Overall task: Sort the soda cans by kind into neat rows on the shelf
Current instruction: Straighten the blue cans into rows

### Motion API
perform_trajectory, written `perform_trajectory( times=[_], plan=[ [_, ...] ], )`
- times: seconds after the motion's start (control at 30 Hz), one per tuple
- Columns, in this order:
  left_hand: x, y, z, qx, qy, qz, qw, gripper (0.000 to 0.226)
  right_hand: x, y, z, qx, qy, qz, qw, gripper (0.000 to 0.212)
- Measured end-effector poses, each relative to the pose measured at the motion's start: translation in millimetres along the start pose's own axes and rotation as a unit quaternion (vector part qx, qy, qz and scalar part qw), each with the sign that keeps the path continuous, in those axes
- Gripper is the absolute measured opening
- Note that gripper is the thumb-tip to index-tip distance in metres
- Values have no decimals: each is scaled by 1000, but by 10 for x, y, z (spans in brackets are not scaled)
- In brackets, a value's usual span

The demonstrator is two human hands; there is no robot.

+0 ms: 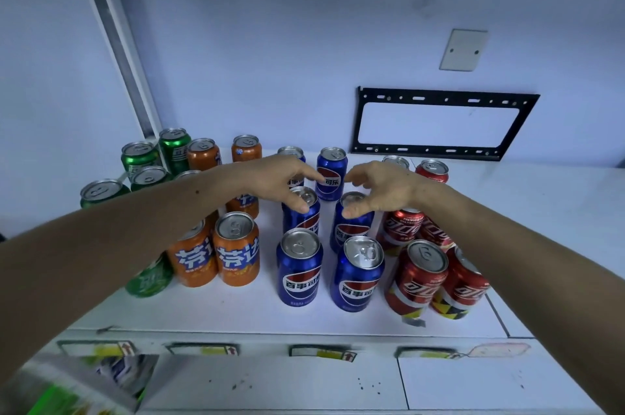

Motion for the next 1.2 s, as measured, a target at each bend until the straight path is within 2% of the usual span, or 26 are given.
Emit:
perform_trajectory(
  times=[0.1, 0.17, 0.3, 0.43, 0.6, 0.8, 0.9, 0.97, 1.03, 1.1, 1.2],
  plan=[
    [-135, 166, -249, 40, -11, -70, 997, 56, -187, 246, 84, -34, -50, -55, 997, 51],
    [-74, 303, -391, 43, -11, -75, 996, 56, -153, 417, 141, -54, -54, -39, 996, 40],
    [346, 475, -506, 3, -45, 3, 999, 64, 201, 661, 199, -65, 37, 45, 996, 62],
    [512, 563, -561, 3, -60, -13, 998, 62, 415, 781, 239, -88, 117, 23, 989, 68],
    [506, 651, -576, -21, -38, -41, 998, 62, 419, 822, 219, -80, 104, -11, 991, 67],
    [561, 707, -605, -42, -63, -8, 997, 65, 485, 859, 234, -69, 97, 6, 993, 68],
    [539, 725, -585, -56, -50, 6, 997, 77, 491, 855, 195, -54, 106, 39, 992, 76],
    [367, 755, -533, -72, 10, -37, 997, 82, 316, 830, 140, -41, 50, 41, 997, 79],
    [77, 751, -472, -69, 43, -122, 989, 73, -24, 739, 58, -27, -21, -25, 999, 69],
    [-104, 671, -390, -71, -4, -153, 986, 64, -245, 608, -40, -2, -44, -86, 995, 65],
    [-127, 424, -205, -94, -63, -142, 983, 62, -146, 342, -59, 15, 2, -78, 997, 70]
  ],
)
Point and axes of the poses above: each hand's wrist, its own y-axis away from the middle knuckle, its own x-axis out of the palm, z = x × y, the point moved 10 cm from there along -y, towards the middle knuckle, and after that the axes turned 12 degrees about x, right-handed, at the moved point
